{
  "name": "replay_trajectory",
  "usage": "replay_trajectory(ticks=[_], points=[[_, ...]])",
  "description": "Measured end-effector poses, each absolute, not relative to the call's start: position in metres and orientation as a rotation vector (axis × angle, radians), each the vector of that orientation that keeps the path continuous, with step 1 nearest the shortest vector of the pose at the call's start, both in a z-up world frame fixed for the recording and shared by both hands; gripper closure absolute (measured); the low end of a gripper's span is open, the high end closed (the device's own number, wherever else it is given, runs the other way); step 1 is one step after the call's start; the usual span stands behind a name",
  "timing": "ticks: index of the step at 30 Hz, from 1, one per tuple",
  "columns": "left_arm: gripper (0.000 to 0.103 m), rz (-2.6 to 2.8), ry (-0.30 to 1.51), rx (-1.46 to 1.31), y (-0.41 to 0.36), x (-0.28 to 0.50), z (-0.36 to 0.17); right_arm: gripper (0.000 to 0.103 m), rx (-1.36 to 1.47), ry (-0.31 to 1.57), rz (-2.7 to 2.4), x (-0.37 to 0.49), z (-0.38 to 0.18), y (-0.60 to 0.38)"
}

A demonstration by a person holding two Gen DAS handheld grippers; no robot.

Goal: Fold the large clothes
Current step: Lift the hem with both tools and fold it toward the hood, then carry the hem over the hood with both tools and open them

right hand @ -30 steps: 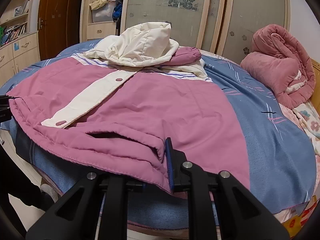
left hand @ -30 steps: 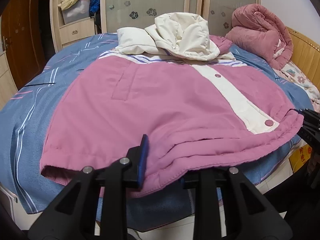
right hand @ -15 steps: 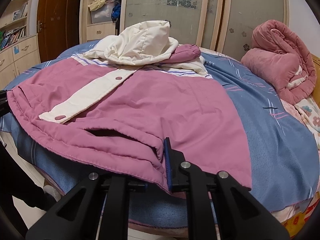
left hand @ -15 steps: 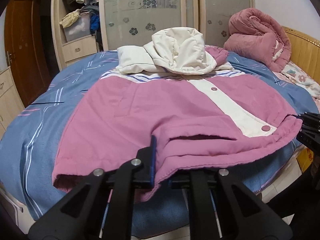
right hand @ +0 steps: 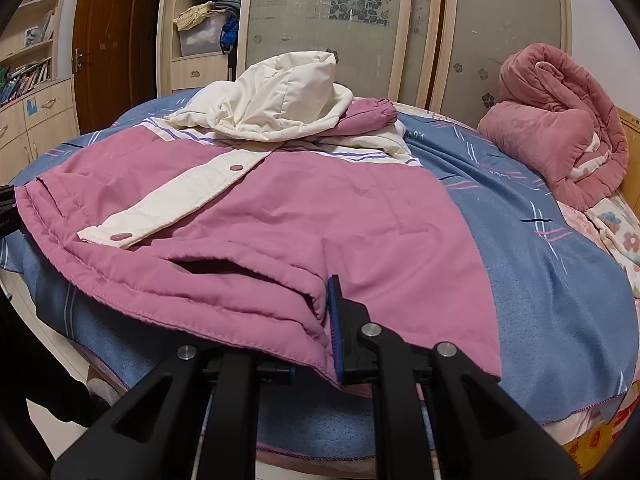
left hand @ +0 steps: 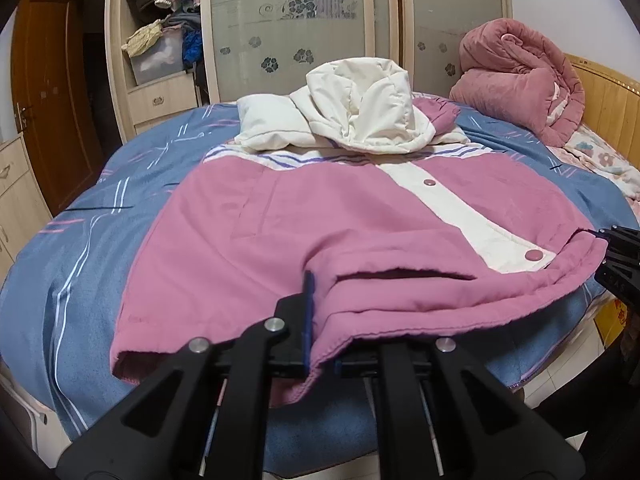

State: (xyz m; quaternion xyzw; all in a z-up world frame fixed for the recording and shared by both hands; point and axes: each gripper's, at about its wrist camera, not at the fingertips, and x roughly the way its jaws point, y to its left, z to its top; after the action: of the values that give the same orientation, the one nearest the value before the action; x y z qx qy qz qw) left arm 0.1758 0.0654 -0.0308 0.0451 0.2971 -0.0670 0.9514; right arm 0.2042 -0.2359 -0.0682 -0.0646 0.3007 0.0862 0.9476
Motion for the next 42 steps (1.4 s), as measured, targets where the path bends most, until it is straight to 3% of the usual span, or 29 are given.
replay_trajectory(ticks=[13, 42], points=[[0.096, -0.144, 0.595, 0.096, 0.066, 0.178, -0.028, 0.090, -0.113, 0.592, 0.172, 0.204, -0.064, -0.238], [0.096, -0.154, 0.380, -0.052, 0.079, 0.205, 0.010, 0.092, 0.047, 0.281, 0.141, 0.238, -0.007, -0.235]])
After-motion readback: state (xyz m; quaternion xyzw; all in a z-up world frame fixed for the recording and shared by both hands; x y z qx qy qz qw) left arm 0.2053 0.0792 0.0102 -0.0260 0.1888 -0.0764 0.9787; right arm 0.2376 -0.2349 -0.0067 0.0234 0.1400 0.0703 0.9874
